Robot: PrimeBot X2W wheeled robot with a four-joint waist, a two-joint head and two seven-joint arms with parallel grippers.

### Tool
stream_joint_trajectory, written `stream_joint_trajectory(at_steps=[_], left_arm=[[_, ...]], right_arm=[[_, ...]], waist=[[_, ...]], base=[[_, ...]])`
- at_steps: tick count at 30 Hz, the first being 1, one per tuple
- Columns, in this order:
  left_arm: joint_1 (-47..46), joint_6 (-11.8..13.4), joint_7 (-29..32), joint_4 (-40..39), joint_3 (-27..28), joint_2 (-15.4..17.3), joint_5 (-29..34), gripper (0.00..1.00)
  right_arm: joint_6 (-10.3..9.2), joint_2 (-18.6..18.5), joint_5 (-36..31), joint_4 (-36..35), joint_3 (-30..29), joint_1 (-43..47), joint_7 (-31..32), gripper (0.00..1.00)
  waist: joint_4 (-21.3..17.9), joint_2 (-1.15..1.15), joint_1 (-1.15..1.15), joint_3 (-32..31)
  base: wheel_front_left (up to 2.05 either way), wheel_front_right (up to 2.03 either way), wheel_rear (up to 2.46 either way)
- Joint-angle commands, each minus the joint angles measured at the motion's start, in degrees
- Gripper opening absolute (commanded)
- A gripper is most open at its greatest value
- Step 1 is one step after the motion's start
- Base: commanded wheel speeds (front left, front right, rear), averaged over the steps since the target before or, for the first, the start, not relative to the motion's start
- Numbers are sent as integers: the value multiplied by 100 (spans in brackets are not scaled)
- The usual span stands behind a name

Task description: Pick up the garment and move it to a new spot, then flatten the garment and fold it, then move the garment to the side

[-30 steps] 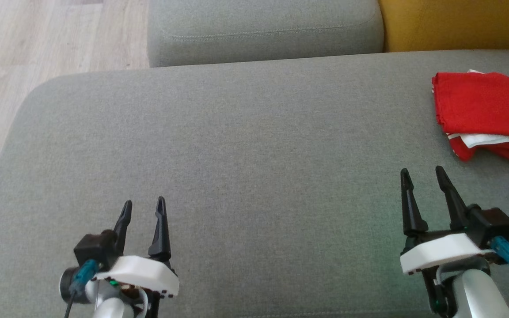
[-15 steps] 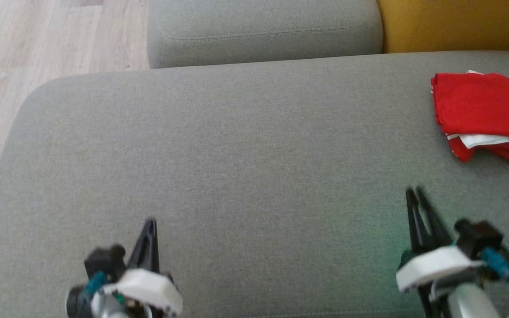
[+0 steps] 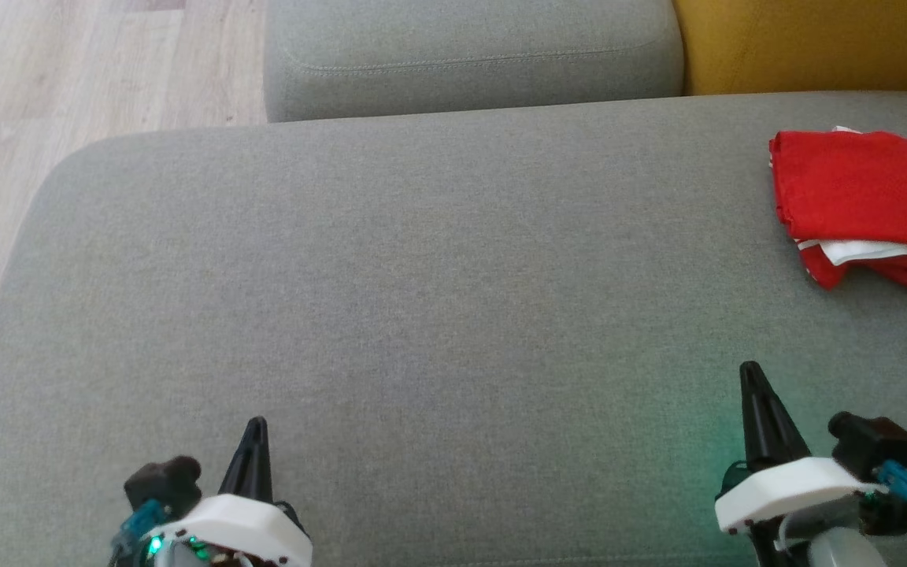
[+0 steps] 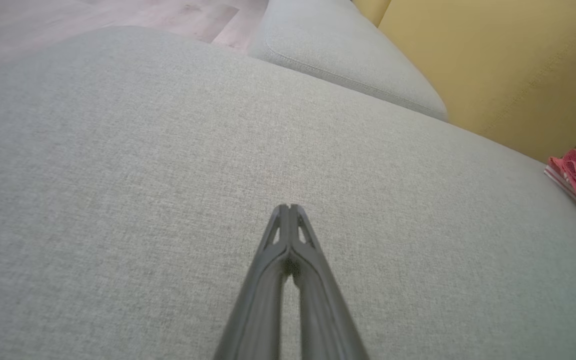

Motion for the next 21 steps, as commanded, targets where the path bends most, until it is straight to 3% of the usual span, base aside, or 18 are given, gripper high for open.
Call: stream_joint_trajectory(at_steps=[1,21], left_arm=[[-263,-45,25,-203,92,16,-168,0],[-364,-236,339,-285,397,30,-1392,0]], right_arm=[[5,-10,199,-227,-45,-265,48,0],[11,-14,1558,-299,-174,-324,329,0]], waist=[[2,0,0,0],[25,0,0,3]], base=[[0,0,0],[0,0,0]])
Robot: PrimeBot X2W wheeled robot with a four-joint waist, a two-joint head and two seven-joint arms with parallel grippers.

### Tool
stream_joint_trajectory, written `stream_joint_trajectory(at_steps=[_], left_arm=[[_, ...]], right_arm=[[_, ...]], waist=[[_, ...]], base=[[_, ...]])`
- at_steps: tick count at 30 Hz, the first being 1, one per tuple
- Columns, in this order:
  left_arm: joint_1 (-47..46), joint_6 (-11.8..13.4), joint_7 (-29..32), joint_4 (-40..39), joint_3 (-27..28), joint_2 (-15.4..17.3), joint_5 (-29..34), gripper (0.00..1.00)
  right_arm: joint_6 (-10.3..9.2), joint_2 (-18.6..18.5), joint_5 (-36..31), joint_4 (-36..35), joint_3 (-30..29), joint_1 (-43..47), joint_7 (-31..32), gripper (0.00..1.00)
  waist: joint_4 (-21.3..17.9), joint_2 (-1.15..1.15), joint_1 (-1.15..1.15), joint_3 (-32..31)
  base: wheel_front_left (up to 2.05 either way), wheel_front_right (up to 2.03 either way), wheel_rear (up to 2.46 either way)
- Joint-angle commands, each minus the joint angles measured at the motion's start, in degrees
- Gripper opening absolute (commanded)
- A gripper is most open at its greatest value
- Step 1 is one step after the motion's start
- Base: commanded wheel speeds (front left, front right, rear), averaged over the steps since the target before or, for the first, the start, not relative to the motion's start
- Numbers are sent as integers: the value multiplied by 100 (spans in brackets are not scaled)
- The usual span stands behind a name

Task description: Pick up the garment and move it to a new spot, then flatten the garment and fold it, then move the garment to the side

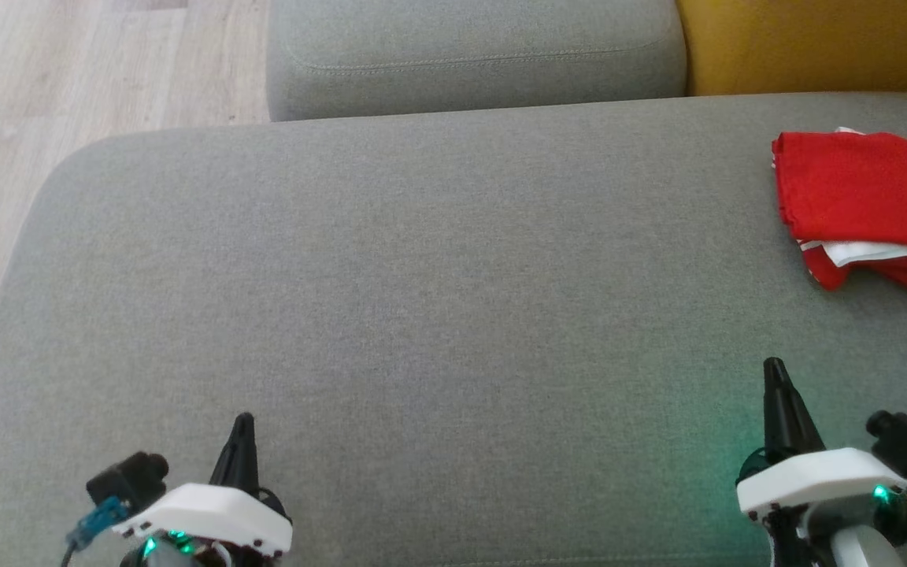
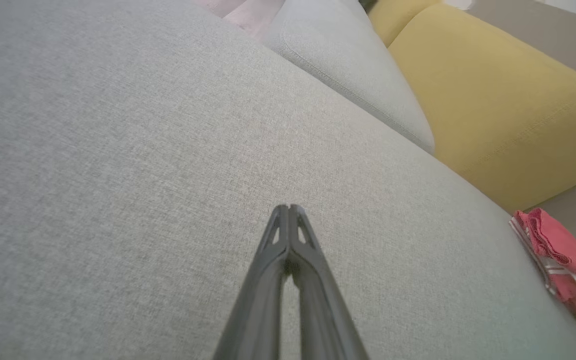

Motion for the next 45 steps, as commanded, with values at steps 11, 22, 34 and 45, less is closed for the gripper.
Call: stream_joint_trajectory(at_steps=[11,22,34,45], left_arm=[[-366,-131,177,-253,308,31,-724,0],[-422,-237,356,-298,483,34,-1391,0],[-483,-351,553,-346,677,35,-2117,0],[-534,-447,718,-387,840,34,-2718,0]], right_arm=[[14,-17,818,-244,-77,-322,175,0],[18,-18,1566,-282,-148,-355,330,0],[21,-21,2381,-325,-225,-391,499,0],[24,-22,3059,-360,-289,-421,639,0]], waist=[[13,0,0,1],[25,0,0,3],[39,0,0,5],[51,0,0,6]], base=[[0,0,0],[0,0,0],[0,0,0],[0,0,0]])
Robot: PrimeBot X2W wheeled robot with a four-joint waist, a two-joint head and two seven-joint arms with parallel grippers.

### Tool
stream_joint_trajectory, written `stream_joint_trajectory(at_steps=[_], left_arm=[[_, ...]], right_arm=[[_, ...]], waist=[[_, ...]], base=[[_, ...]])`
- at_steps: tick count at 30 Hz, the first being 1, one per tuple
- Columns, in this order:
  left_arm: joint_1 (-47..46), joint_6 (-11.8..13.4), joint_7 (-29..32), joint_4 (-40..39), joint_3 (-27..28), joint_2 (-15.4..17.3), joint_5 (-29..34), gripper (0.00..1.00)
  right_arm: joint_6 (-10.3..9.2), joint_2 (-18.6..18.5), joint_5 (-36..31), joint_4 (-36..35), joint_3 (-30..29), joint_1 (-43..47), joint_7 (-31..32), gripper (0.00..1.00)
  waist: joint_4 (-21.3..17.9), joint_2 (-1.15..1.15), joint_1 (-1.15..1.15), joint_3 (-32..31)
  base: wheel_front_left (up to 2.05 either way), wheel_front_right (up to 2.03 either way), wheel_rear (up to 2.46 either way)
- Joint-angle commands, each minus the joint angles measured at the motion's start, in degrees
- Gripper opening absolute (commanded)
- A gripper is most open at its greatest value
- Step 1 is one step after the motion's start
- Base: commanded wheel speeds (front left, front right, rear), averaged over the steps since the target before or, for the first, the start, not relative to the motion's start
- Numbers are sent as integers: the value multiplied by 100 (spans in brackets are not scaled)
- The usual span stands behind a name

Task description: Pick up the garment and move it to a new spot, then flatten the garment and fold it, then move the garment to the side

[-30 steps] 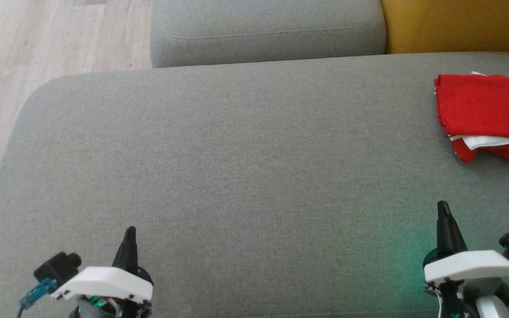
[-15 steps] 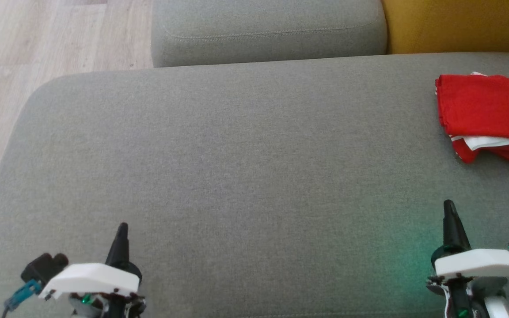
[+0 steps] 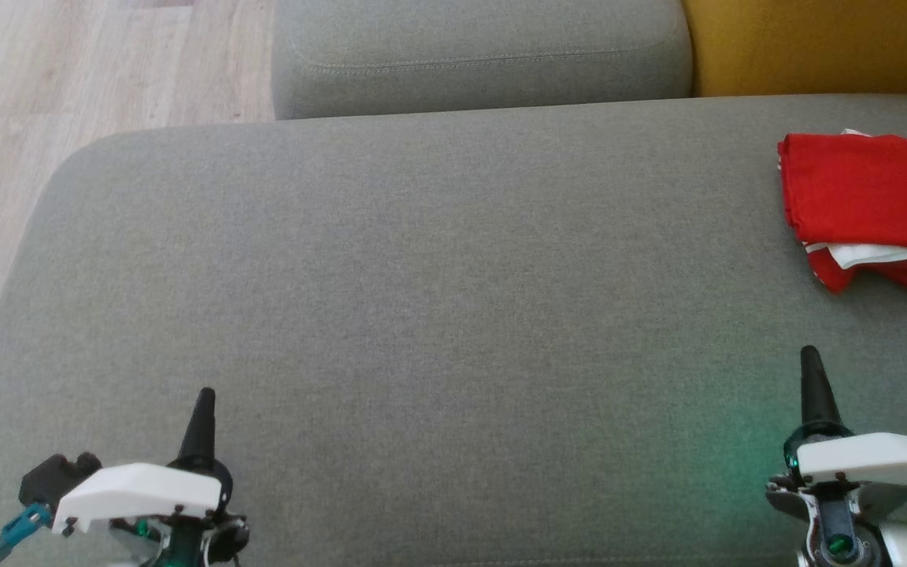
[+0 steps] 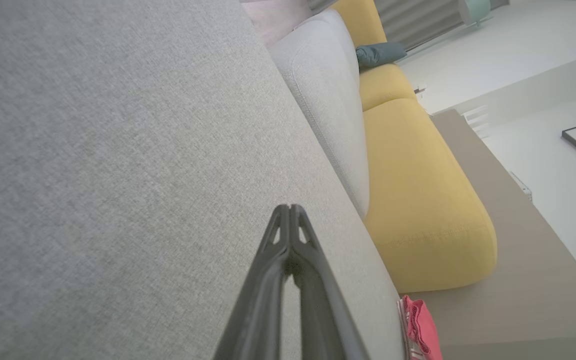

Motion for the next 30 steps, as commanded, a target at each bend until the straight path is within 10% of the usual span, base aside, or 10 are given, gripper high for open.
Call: stream_joint_trajectory(at_steps=[1,30], left_arm=[[-343,-55,27,-221,166,34,-150,0],[-492,-333,512,-338,646,29,-1895,0]], right_arm=[[25,-24,173,-216,43,-285,46,0],[34,-28,2144,-318,-144,-372,454,0]], waist=[[1,0,0,0],[35,0,0,4]], base=[[0,0,0],[0,0,0]])
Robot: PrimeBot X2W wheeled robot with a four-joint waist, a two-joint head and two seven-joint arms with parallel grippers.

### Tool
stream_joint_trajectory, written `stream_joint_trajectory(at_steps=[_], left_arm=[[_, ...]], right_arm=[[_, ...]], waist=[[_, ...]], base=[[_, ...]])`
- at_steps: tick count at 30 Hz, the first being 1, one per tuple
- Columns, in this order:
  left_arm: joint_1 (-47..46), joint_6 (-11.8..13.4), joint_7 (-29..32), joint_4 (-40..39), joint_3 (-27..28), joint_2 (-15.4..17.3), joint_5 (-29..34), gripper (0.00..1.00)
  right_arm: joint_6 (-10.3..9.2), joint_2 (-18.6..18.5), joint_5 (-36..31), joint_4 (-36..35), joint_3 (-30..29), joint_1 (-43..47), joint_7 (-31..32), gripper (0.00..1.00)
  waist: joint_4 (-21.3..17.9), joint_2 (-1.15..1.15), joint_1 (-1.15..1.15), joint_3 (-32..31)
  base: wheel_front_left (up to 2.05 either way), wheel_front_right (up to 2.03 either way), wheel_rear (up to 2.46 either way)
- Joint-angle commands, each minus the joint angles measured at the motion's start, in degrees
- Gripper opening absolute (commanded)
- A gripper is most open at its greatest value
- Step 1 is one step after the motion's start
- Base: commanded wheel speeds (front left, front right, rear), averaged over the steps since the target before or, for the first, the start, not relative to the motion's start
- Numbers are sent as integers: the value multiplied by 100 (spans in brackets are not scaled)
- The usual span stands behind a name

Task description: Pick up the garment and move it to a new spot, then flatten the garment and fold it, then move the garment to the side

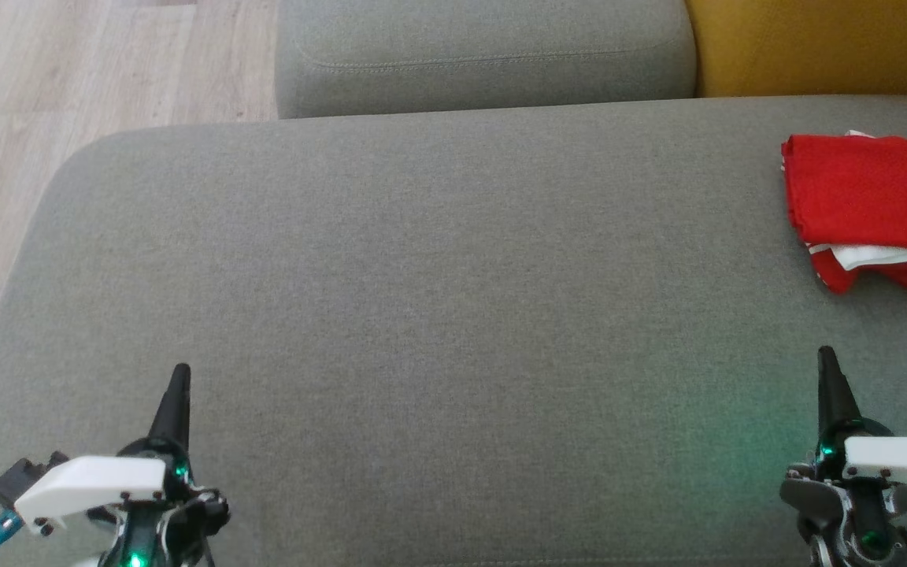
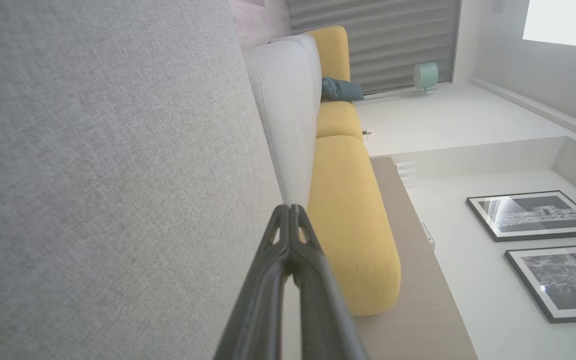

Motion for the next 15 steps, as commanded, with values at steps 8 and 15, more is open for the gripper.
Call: stream_joint_trajectory(at_steps=[8,15], left_arm=[[-399,-131,172,-246,362,32,-587,0],[-430,-189,273,-270,462,30,-947,0]], right_arm=[[36,-30,667,-271,23,-384,168,0],[38,-31,1075,-292,-15,-402,252,0]], waist=[[10,0,0,1],[17,0,0,2]], base=[[0,0,0],[0,0,0]])
